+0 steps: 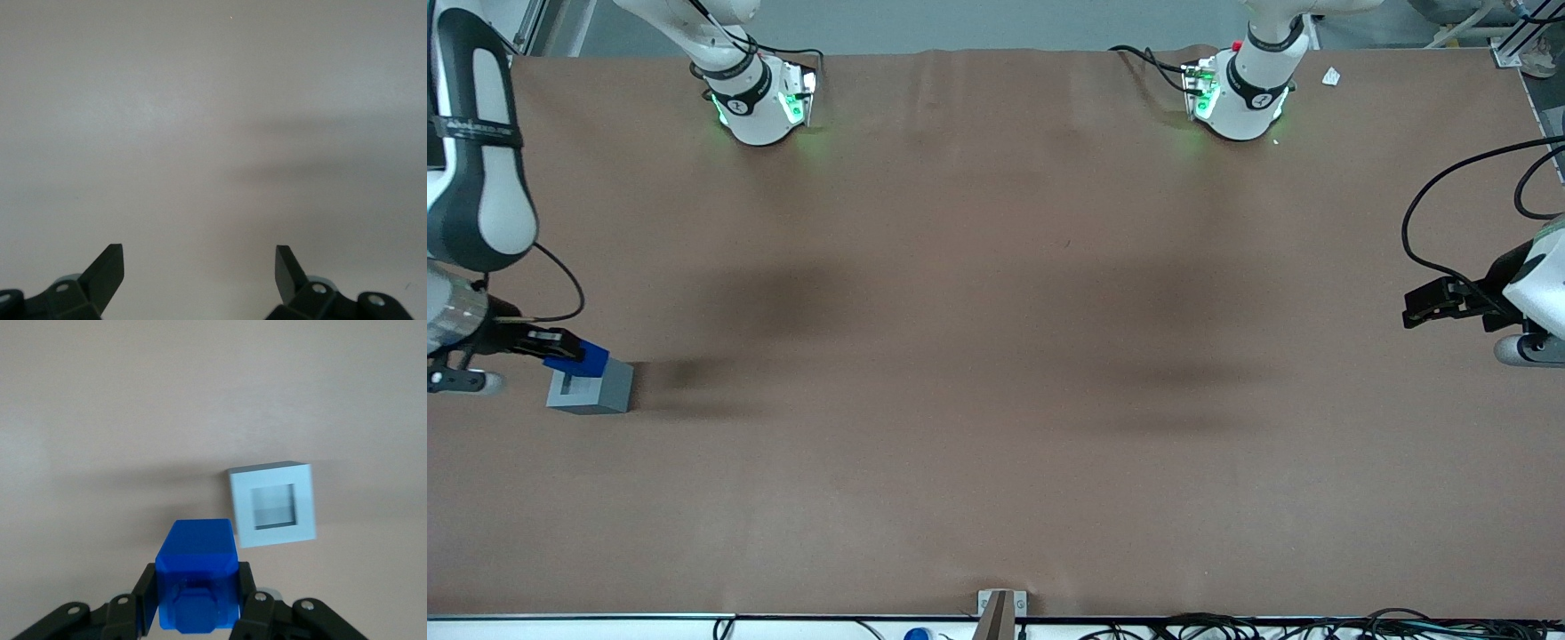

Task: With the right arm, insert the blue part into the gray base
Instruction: 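Lift the blue block and carry it above the gray base's opening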

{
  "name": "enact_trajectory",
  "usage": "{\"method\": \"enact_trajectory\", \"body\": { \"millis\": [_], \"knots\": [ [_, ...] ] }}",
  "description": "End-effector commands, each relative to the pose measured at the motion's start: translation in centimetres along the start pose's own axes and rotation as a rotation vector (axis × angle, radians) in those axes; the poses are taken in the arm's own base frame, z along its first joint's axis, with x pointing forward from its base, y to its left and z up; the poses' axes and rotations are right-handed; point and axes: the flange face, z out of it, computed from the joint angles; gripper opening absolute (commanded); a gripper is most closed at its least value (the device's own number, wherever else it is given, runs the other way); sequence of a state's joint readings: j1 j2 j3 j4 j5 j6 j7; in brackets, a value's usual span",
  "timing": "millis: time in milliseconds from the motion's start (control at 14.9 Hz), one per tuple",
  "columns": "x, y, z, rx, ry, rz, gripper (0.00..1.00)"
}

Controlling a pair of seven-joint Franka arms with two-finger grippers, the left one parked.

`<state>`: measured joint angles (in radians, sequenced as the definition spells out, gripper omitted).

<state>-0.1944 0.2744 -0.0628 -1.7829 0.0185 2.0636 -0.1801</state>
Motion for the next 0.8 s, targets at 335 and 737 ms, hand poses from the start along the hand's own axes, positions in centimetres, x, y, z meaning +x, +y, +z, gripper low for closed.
{"method": "enact_trajectory", "body": {
  "millis": [335,737],
  "knots": [
    [2.1,5.0,2.4,0.001,-0.016,-0.027,0.03],
    [2.5,6.2,5.0,0.005,-0.039,-0.085,0.02]
  ]
}}
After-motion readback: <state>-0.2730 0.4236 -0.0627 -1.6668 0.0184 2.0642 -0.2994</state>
